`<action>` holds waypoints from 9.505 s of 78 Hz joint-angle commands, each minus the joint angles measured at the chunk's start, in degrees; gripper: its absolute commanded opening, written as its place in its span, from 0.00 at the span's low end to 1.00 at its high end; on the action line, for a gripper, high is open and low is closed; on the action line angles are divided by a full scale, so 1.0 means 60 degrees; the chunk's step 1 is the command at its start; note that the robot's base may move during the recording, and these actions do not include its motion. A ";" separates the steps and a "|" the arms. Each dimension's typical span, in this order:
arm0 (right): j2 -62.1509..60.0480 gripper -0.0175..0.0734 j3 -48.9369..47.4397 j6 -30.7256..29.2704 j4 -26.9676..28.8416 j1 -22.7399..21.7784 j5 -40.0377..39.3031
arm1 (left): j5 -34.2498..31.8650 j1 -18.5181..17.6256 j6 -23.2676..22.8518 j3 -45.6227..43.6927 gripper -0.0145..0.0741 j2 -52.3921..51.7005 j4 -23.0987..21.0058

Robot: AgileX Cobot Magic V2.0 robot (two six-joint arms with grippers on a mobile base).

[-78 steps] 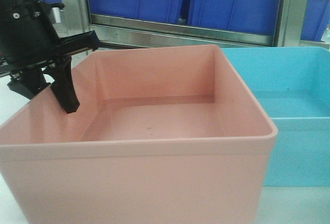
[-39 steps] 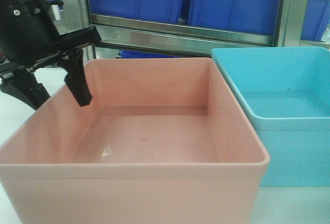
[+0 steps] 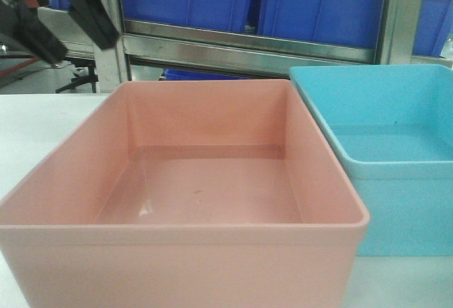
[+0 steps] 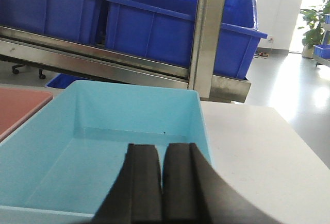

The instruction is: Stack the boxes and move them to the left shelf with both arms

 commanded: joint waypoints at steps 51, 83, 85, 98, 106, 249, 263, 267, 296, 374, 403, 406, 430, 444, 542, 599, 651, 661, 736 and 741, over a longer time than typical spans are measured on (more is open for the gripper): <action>-0.0170 0.25 -0.0223 -0.0063 -0.0097 -0.0008 -0.0904 | -0.6641 0.0832 0.1051 0.5090 0.54 -0.6968 -0.0141; -0.0170 0.25 -0.0223 -0.0063 -0.0097 -0.0008 -0.0904 | -0.6565 0.0857 0.1051 0.6448 0.54 -0.9656 -0.0007; -0.0170 0.25 -0.0223 -0.0063 -0.0097 -0.0008 -0.0904 | -0.6565 0.0857 0.1051 0.6448 0.54 -0.9656 -0.0007; -0.0170 0.25 -0.0223 -0.0063 -0.0097 -0.0008 -0.0904 | -0.6565 0.0857 0.1051 0.6448 0.54 -0.9656 -0.0024; -0.0170 0.25 -0.0223 -0.0063 -0.0097 -0.0008 -0.0904 | -0.6565 0.0857 0.1051 0.6448 0.54 -0.9656 -0.0024; 1.7943 0.71 -1.4632 -0.2255 0.1726 -0.1805 0.9093 | -0.6565 0.0857 0.1051 0.6448 0.54 -0.9656 -0.0024; 1.8209 0.61 -1.4632 -0.2255 0.1726 -0.1805 0.9124 | -0.6565 0.0857 0.1051 0.6448 0.54 -0.9656 -0.0024; 1.8209 0.52 -1.4632 -0.2255 0.1726 -0.1805 0.9105 | -0.6565 0.0857 0.1051 0.6448 0.54 -0.9656 -0.0024; 1.7156 0.25 -1.4632 -0.2380 0.1668 -0.2154 0.9055 | -0.6565 0.0857 0.1051 0.6448 0.54 -0.9656 -0.0024; 1.3822 0.25 -1.5726 0.2414 0.2799 0.0659 1.0752 | -0.6565 0.0857 0.1051 0.6448 0.54 -0.9656 -0.0024; 1.4671 0.25 -1.5246 0.4024 0.2607 0.3480 1.0082 | -0.6565 0.0857 0.1051 0.6448 0.54 -0.9656 -0.0024; 1.4808 0.25 -1.5246 0.4192 0.2532 0.3703 1.0043 | -0.6565 0.0857 0.1051 0.6448 0.54 -0.9656 -0.0024; 1.5351 0.25 -1.5246 0.4990 0.1862 0.4455 0.9736 | -0.6565 0.0857 0.1051 0.6448 0.54 -0.9656 -0.0024; 1.5711 0.25 -1.5246 0.4990 0.1862 0.4583 0.9766 | -0.6565 0.0857 0.1051 0.6448 0.54 -0.9656 -0.0024; 1.5718 0.25 -1.4152 0.4877 0.1785 0.4564 0.9353 | -0.6565 0.0857 0.1051 0.6448 0.54 -0.9656 -0.0024; 1.5726 0.25 -1.4142 0.4809 0.1729 0.4564 0.9333 | -0.6639 0.0857 0.1051 0.6448 0.54 -0.9656 -0.0024; 1.5709 0.68 -1.4133 0.4259 0.1096 0.4574 0.9947 | -0.4277 0.0857 0.1051 0.4965 0.54 -0.8945 0.0844; 1.5709 0.68 -1.4064 0.4268 0.0900 0.4574 0.9928 | -0.3107 0.0857 0.1051 0.3942 0.54 -0.7866 0.0803; 1.5725 0.68 -1.3631 0.5023 0.0393 0.4670 0.9792 | 0.2616 -0.1652 -0.6271 -0.1961 0.52 0.0921 0.4788; 1.5725 0.68 -1.3631 0.5032 0.0393 0.4670 0.9833 | 0.2762 -0.1652 -0.6271 -0.2076 0.52 0.1301 0.4766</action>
